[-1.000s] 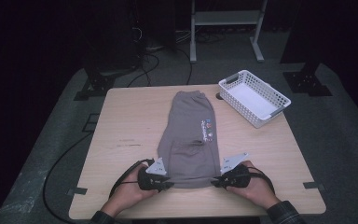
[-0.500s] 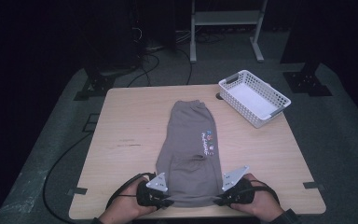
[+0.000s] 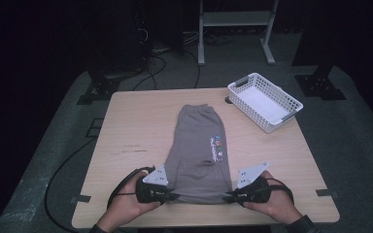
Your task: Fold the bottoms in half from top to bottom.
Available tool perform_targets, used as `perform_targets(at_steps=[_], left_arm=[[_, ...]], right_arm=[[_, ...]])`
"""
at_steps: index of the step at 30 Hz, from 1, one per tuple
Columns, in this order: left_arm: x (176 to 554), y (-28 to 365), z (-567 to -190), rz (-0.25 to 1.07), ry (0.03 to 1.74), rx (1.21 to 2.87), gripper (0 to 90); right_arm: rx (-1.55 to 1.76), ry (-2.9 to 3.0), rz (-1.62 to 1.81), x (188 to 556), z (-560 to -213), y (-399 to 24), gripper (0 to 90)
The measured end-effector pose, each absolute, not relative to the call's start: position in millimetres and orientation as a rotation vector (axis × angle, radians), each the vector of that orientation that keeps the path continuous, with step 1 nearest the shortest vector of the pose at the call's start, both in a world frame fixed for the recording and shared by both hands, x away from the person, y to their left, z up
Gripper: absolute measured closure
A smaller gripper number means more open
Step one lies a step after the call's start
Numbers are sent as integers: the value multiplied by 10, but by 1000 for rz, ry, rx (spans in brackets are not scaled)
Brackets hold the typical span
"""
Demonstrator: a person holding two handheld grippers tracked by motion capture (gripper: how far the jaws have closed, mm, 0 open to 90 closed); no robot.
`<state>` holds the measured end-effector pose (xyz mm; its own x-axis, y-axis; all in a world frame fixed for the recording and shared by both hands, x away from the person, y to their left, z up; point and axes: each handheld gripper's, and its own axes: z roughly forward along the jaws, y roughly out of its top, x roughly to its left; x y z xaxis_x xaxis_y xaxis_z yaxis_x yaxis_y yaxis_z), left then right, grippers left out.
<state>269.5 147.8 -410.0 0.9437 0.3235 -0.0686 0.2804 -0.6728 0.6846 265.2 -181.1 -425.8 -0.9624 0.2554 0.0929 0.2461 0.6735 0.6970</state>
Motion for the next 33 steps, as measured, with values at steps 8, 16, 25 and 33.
perform_targets(at_steps=[8,16,25,33], left_arm=[[3035,1499,-3895,197,468,2278,841],[3323,1493,-3866,293,556,2217,841],[3682,1495,-4092,298,674,2201,840],[3915,1428,-4409,275,759,2232,838]], right_arm=[[490,2741,1222,2994,-4043,-1828,844],[571,2649,1247,3388,-3968,-1809,844],[670,2625,1204,3752,-4120,-1722,843],[761,2640,1114,3976,-4382,-1667,843]])
